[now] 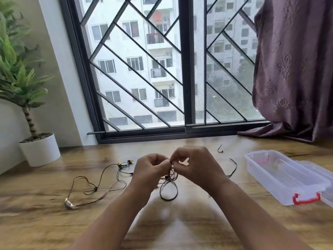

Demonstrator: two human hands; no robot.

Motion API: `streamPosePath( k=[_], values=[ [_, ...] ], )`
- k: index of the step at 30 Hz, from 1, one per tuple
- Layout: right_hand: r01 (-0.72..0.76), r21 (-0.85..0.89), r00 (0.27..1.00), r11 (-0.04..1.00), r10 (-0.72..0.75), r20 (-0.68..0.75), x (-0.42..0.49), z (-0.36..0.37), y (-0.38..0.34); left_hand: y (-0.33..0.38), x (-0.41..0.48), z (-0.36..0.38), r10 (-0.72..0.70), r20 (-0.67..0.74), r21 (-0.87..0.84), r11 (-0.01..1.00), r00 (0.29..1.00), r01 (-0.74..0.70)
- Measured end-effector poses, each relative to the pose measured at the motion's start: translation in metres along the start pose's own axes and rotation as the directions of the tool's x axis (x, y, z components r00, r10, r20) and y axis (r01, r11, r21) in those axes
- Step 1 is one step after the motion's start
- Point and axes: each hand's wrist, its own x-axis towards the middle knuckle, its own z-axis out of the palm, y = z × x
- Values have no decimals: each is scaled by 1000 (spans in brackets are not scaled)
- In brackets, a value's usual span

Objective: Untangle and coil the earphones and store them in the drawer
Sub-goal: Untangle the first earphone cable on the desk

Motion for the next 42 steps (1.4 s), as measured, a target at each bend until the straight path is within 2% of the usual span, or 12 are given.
streamPosePath(
  k=[3, 5, 10, 13, 18, 24, 26, 31, 37, 40, 42],
  values=[
    [-16, 3, 1000, 1000, 16, -20, 2, 3, -2, -1, 3, 0, -60, -27, -99, 994, 998, 57],
    [-81, 50, 997, 995, 81, -4, 2, 5, 0, -3, 5, 1, -93, -23, -178, 980, 995, 87],
    [-180, 192, 983, 965, 181, 15, 1, 11, 6, -5, 6, 0, -110, -3, -248, 963, 994, 106],
    [-162, 235, 987, 958, 161, 26, 1, 7, 3, -3, 6, 0, -86, -18, -230, 970, 996, 79],
    [-127, 197, 992, 972, 120, 46, 0, 6, 1, -3, 4, 0, -89, -28, -168, 982, 996, 83],
    [-291, 373, 952, 881, 305, 22, 2, 11, 2, -8, 7, 1, -155, -24, -247, 958, 988, 145],
    [-296, 398, 951, 868, 309, 34, 1, 12, 1, -8, 7, 1, -145, -22, -258, 957, 989, 134],
    [-259, 370, 964, 892, 263, 38, 1, 8, 1, -4, 6, -5, -64, -17, -210, 976, 998, 59],
    [-230, 180, 972, 956, 233, 5, 1, 5, 4, 1, 1, -2, 72, 78, 1, 997, 994, -72],
    [-254, 210, 966, 944, 257, 14, 1, 8, 6, 2, 3, -2, 60, 53, -13, 998, 997, -59],
    [-294, 278, 954, 914, 296, 37, 2, 11, 6, 2, 3, -3, 12, 46, -88, 996, 999, -8]
  ],
)
